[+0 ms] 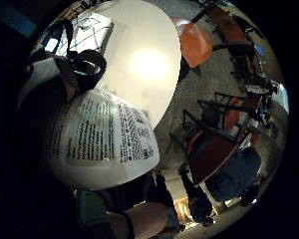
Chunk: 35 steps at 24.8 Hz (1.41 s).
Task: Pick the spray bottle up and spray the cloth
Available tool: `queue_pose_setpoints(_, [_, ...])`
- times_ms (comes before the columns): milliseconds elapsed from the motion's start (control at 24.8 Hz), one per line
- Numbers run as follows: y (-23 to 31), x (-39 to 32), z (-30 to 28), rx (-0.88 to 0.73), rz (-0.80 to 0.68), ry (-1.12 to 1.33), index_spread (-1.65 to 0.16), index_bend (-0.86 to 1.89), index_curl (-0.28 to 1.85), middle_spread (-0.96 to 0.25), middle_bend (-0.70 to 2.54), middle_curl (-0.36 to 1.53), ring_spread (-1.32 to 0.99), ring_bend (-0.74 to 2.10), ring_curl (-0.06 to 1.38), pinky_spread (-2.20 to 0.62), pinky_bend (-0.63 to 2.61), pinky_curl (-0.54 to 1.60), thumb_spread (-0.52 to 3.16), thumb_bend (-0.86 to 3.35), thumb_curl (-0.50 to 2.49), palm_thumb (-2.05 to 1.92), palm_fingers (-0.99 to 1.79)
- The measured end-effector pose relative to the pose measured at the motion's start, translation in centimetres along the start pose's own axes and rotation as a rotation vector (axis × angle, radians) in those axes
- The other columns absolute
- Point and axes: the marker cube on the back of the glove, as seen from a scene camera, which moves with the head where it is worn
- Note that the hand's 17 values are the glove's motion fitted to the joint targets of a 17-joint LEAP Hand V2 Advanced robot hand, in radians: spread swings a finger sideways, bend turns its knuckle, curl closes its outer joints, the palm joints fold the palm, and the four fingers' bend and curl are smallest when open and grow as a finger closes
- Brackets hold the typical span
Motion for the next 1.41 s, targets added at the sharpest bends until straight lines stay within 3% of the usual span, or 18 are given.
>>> queue_pose_setpoints(1169, [-0.2, 0.0, 0.1, 0.037, 0.009, -0.076, -0.18, 0.28, 0.59, -0.07, 0.18, 0.44, -0.01, 0.24, 0.38, 0.18, 0.19, 0.34, 0.29, -0.04, 0.76, 0.97, 1.14])
queue_pose_setpoints(1411, [2.1, -1.6, -0.7, 0.135, -0.122, -0.237, -0.18, 0.28, 0.59, -0.07, 0.18, 0.44, -0.01, 0.24, 0.38, 0.17, 0.19, 0.34, 0.29, -0.03, 0.77, 0.97, 1.14])
